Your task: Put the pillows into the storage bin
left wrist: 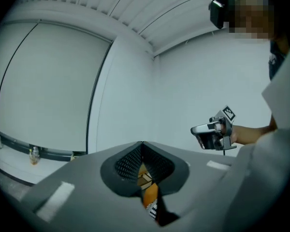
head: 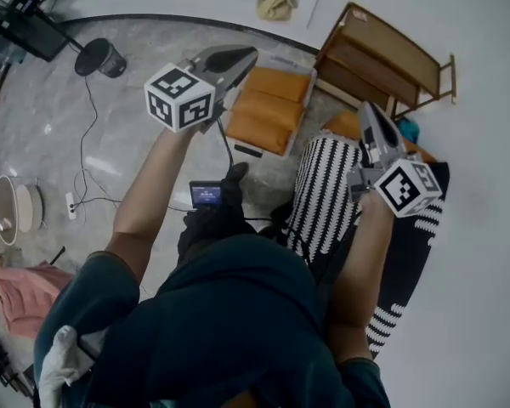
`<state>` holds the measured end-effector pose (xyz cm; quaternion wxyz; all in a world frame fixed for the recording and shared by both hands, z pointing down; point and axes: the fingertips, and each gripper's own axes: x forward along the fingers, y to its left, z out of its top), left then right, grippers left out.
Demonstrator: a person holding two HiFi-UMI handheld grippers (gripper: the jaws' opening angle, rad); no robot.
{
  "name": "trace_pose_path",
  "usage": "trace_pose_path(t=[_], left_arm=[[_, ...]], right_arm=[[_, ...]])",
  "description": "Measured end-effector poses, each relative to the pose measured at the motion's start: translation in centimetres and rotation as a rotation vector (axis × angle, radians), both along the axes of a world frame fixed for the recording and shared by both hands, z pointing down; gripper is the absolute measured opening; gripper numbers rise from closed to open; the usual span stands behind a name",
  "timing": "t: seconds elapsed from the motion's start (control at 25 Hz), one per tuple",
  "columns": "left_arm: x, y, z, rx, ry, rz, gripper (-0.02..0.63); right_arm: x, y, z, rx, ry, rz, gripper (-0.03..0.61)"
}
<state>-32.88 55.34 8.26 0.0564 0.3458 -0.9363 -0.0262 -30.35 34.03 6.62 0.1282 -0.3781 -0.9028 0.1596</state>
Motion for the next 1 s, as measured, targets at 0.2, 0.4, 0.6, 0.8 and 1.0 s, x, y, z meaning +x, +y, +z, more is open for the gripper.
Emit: trace_pose_path(t=[0.2, 0.4, 0.6, 0.8, 1.0], left_arm=[[7.3, -2.2, -4.9, -0.039, -0.114, -0.005, 0.000], [13.3, -4.0, -7.3, -0.085, -0.171, -0.026, 0.000], [17.0, -5.4, -8.7, -0.109, -0.197, -0.023, -0.001], [17.9, -6.2, -8.7, -0.129, -0.208, -0.010, 0.000], [16.8, -5.8, -8.6, -0.119, -0.204, -0.006, 0.000]], right_arm=[[6.6, 0.2, -5.0, 0.075, -0.136, -0.053, 0.009], [11.8, -0.8, -7.8, 0.074, -0.219, -0.069, 0.009], [14.5, -2.5, -8.7, 0.047, -0.253, -0.062, 0.009], [15.0, -3.7, -8.5, 0.044, -0.250, -0.045, 0.009], [13.9, -3.4, -8.4, 0.052, -0.244, -0.035, 0.009]])
